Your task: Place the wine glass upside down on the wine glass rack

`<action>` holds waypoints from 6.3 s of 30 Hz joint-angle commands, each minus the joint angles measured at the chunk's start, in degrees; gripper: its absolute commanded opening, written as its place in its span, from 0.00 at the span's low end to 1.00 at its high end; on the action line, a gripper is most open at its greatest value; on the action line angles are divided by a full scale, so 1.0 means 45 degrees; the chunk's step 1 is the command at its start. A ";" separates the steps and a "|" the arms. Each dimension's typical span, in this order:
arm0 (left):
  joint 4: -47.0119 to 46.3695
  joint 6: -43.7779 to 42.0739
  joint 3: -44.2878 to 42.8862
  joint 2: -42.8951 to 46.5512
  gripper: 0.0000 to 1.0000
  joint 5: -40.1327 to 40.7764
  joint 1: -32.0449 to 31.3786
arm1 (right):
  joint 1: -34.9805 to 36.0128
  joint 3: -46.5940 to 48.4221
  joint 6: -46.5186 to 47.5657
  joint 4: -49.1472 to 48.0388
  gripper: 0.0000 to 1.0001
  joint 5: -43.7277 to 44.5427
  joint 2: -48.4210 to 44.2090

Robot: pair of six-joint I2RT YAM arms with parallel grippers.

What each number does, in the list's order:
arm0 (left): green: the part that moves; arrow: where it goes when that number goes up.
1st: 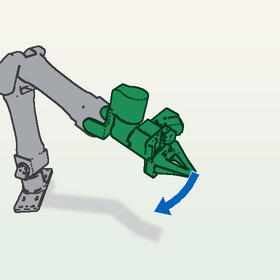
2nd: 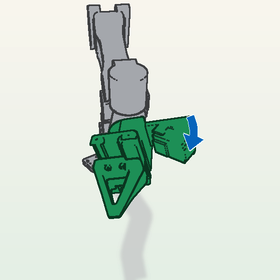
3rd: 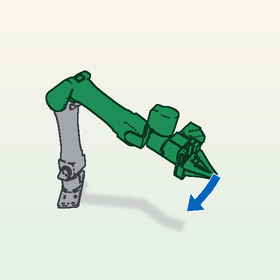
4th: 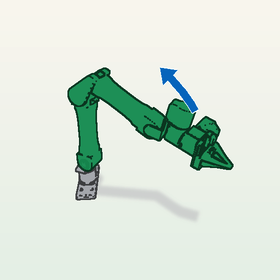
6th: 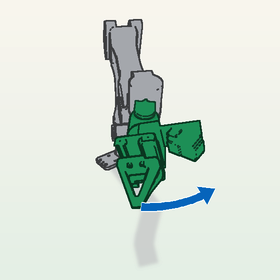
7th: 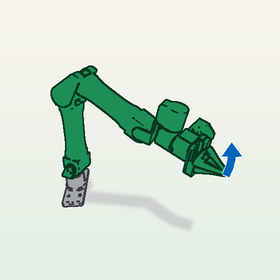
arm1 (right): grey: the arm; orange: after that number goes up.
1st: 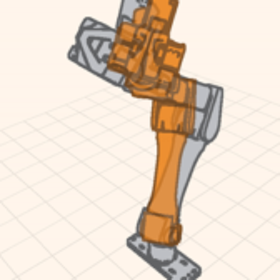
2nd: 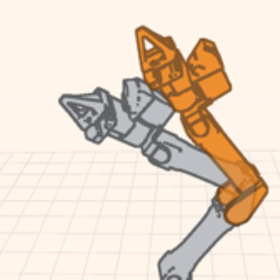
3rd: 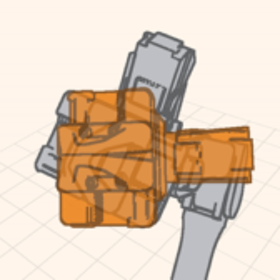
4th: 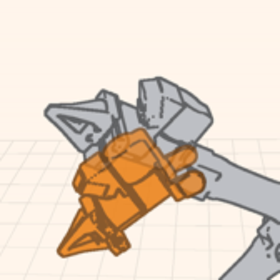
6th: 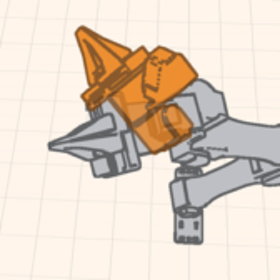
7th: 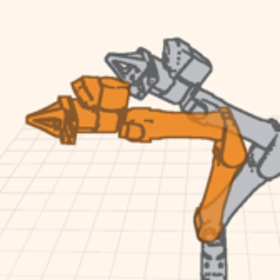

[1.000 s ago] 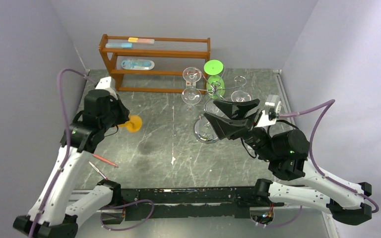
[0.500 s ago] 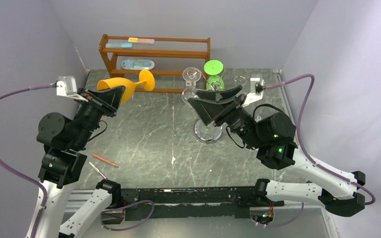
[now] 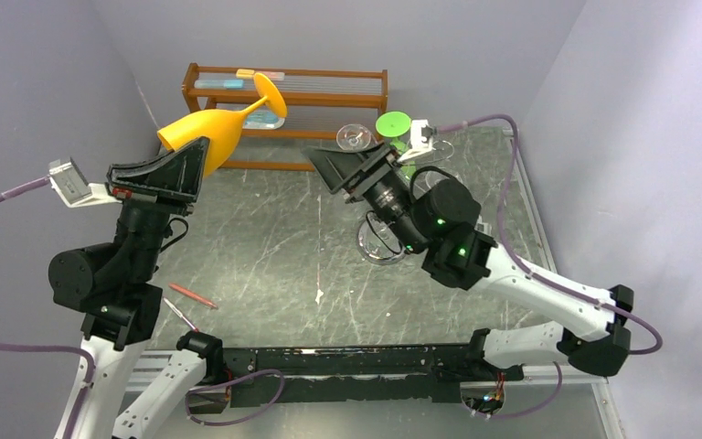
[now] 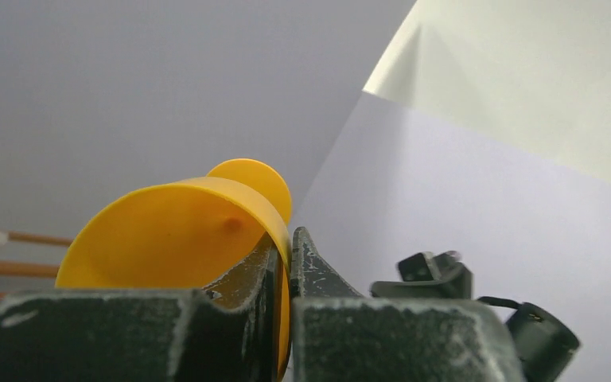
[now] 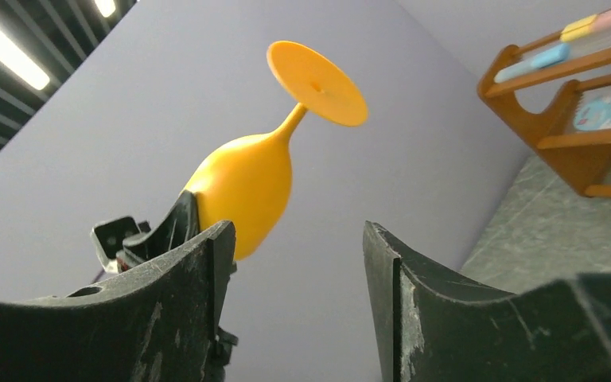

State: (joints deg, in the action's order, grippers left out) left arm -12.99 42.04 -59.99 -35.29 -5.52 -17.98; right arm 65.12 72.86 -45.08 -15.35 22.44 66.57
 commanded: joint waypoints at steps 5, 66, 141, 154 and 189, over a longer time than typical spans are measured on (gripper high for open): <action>-0.3524 0.1764 0.0869 0.0088 0.05 -0.1160 0.0108 | 0.0187 0.1547 -0.1666 -0.2439 0.66 -0.0189 0.1761; 1.0485 0.1953 -0.2451 0.1640 0.91 0.3139 0.0109 | 0.0392 0.1288 0.3236 -0.4750 0.00 -0.0633 0.3293; 0.7623 0.2863 -0.1385 0.0921 0.05 -0.3186 0.0108 | 0.0357 0.0986 0.1863 0.1637 0.57 -0.5025 0.1260; 0.7344 0.3048 -0.1393 0.1025 0.05 -0.3303 0.0108 | 0.0343 0.1855 0.0911 0.1664 0.32 -0.5786 0.2241; 0.6698 -0.2732 -0.0578 0.2070 0.87 -0.1779 0.0108 | -0.4813 0.5573 0.5862 0.0717 0.00 -0.1847 0.3144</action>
State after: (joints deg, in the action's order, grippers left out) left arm 18.26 32.91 -63.42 -24.86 -12.19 -17.78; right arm 48.80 99.22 -22.94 -10.48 7.09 82.37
